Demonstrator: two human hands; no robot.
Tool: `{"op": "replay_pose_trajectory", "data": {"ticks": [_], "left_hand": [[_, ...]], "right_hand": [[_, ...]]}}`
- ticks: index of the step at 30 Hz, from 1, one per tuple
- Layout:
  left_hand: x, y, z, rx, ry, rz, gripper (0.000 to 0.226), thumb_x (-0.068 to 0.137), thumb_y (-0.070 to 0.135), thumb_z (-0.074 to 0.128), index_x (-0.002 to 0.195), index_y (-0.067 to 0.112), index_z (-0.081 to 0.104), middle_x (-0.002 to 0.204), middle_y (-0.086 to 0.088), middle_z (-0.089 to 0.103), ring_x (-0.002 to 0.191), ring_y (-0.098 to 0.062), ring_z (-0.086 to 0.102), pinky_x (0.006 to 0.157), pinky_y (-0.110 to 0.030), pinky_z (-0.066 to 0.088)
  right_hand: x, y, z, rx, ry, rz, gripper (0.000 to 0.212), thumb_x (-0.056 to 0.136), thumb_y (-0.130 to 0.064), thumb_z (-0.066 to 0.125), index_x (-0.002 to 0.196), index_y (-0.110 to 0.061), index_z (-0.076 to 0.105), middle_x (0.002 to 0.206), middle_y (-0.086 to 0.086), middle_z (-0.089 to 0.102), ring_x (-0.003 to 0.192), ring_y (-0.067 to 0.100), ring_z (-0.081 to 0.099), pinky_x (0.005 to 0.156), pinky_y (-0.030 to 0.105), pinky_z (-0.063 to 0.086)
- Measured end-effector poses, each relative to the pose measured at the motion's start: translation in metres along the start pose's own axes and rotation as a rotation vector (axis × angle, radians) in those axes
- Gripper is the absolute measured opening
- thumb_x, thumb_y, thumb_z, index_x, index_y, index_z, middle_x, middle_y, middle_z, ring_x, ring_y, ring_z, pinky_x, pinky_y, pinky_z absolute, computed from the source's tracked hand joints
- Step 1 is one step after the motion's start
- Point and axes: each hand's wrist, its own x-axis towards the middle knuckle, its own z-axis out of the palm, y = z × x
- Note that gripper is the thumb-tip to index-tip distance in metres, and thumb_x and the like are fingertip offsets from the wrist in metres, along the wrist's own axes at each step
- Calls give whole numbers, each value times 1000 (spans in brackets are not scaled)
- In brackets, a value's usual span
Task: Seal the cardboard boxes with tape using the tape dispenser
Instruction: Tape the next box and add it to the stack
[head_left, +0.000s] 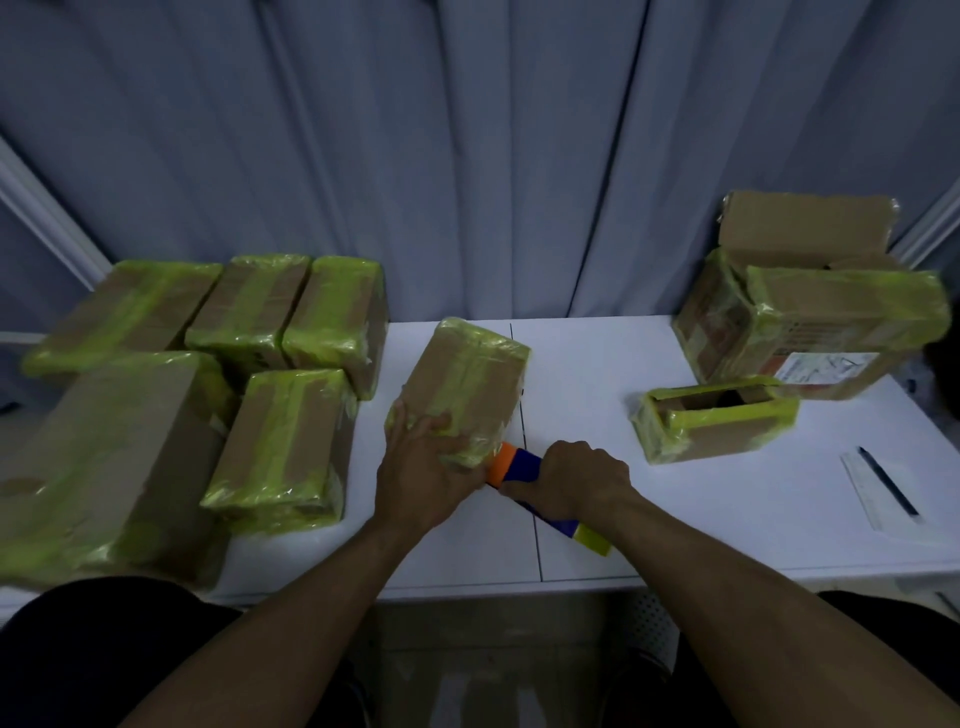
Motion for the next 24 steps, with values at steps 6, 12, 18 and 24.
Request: {"op": "replay_pose_trajectory", "data": {"ticks": [6, 12, 18, 24], "left_hand": [[-13, 4, -19, 16, -101, 3, 59, 73, 55, 75, 125, 28, 68, 149, 2, 47, 145, -20, 29, 120, -39, 23], [-20, -19, -19, 239, -97, 159, 65, 84, 70, 50, 135, 30, 58, 143, 3, 53, 135, -27, 45, 108, -45, 44], [-30, -1, -27, 285, -175, 139, 55, 93, 39, 64, 142, 17, 53, 151, -4, 44, 142, -29, 35, 114, -38, 30], [-25, -21, -40, 510, -408, 320, 64, 91, 13, 58, 151, 17, 37, 158, 0, 35, 148, -35, 26, 122, -33, 19]], "right_hand": [[-4, 5, -1, -20, -41, 34, 75, 74, -88, 58, 99, -17, 54, 90, -1, 57, 90, 21, 65, 75, 31, 48], [-26, 13, -13, 85, -56, -14, 77, 72, -89, 58, 102, -18, 51, 93, 0, 58, 90, 22, 65, 83, 35, 56], [-64, 36, -16, 218, -3, -83, 74, 70, -89, 62, 86, -17, 53, 77, -2, 59, 72, 15, 62, 61, 27, 45], [-98, 62, -20, 438, 89, -147, 65, 74, -82, 65, 75, -18, 60, 66, -2, 66, 58, 9, 64, 53, 20, 41]]}}
